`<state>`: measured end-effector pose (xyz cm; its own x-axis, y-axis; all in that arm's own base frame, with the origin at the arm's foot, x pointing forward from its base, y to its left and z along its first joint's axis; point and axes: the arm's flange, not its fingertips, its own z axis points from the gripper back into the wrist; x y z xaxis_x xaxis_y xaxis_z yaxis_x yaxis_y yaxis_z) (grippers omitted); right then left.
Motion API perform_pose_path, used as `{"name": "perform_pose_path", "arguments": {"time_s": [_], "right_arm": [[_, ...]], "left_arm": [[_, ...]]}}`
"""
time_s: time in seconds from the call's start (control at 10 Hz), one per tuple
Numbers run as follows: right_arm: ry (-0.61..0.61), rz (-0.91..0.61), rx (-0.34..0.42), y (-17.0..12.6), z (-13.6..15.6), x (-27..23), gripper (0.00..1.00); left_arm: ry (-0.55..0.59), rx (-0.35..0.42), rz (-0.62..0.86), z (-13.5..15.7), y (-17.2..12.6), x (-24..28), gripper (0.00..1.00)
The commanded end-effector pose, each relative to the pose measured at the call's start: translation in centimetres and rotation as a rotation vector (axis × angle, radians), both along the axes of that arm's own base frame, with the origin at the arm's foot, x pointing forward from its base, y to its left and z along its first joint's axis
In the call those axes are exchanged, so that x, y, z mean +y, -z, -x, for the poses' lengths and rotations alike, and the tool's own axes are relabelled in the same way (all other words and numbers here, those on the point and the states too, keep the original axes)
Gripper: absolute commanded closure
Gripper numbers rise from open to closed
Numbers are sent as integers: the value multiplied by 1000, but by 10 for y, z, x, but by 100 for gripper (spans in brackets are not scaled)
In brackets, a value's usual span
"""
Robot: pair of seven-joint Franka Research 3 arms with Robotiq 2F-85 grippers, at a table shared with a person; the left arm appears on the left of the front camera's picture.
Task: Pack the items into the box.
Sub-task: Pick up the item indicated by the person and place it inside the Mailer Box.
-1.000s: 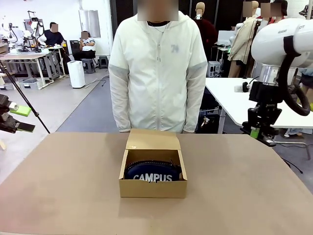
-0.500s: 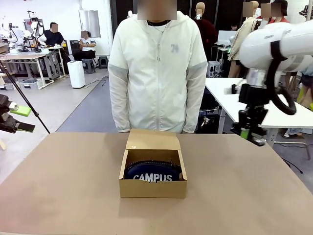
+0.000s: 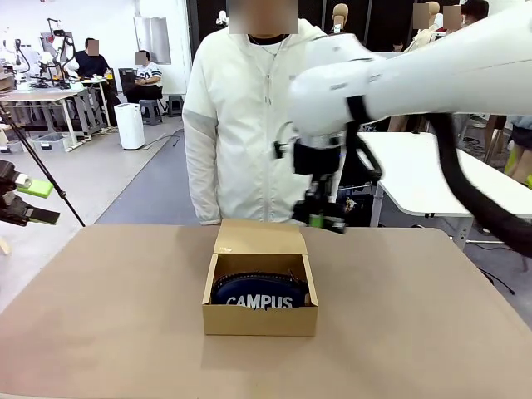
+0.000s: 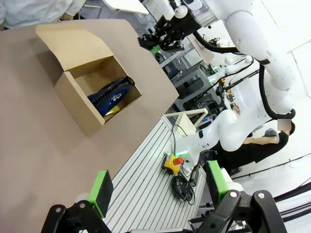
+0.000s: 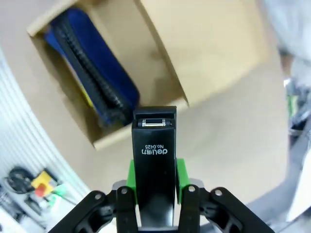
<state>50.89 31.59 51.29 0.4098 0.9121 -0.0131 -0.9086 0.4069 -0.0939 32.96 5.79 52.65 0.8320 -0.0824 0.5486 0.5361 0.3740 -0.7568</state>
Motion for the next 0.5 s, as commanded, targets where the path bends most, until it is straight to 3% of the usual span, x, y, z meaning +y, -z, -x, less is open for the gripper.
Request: {"name": "perform_pose_path", "arguments": {"time_s": [0.0,0.1,0.4], "right_arm": [[-238,-3,-95,7,-14,38,100],[-344,-43,-79,18,-16,60,100],[-403,-49,-28,60,-25,80,100]], "left_arm": [[15,-12,-1,2,0,3,0],[15,-12,-1,2,0,3,0],[15,-12,-1,2,0,3,0]]}}
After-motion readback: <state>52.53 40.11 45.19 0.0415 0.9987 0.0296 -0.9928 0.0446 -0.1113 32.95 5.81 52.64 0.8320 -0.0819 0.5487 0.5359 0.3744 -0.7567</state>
